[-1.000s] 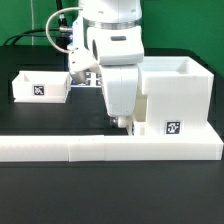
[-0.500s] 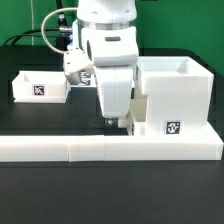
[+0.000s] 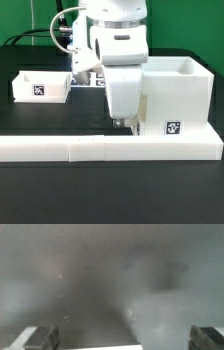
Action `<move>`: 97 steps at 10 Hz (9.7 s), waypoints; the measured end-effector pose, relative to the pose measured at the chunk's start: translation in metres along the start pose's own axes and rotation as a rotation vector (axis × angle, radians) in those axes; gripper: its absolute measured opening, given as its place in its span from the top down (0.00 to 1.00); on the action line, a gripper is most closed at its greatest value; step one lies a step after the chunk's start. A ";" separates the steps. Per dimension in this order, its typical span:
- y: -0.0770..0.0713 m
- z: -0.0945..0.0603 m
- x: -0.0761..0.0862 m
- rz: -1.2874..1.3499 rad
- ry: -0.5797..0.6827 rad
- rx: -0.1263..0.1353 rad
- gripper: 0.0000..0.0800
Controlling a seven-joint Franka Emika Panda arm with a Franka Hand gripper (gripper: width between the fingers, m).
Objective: Assemble drawer
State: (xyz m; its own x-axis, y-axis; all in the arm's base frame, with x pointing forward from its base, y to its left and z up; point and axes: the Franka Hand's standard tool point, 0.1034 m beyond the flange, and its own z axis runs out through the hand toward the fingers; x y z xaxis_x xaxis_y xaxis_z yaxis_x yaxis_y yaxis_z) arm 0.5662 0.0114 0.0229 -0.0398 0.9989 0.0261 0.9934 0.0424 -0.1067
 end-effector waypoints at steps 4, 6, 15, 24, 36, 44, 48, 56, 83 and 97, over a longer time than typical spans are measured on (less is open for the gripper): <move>-0.001 -0.001 -0.022 -0.048 -0.004 0.011 0.19; -0.005 -0.001 -0.043 -0.088 -0.003 0.018 0.19; -0.080 -0.027 -0.094 -0.024 -0.008 -0.182 0.19; -0.094 -0.023 -0.097 0.307 0.020 -0.217 0.19; -0.147 -0.013 -0.102 1.415 0.145 -0.180 0.19; -0.161 0.018 -0.092 1.718 0.188 -0.161 0.19; -0.174 0.033 -0.091 1.646 0.173 -0.182 0.19; -0.175 0.034 -0.092 1.649 0.173 -0.183 0.91; -0.072 -0.031 -0.055 0.657 0.089 -0.185 0.95; -0.027 -0.046 -0.051 0.208 0.041 -0.104 0.95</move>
Offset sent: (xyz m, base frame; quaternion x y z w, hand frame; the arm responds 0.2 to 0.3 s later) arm -0.0044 -0.0329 -0.0006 0.0121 0.0166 -0.0524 0.9984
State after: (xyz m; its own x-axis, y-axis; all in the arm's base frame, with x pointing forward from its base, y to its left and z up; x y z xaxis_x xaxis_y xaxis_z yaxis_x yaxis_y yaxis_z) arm 0.5462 -0.0416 0.0698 0.1690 0.9841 0.0545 0.9856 -0.1686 -0.0111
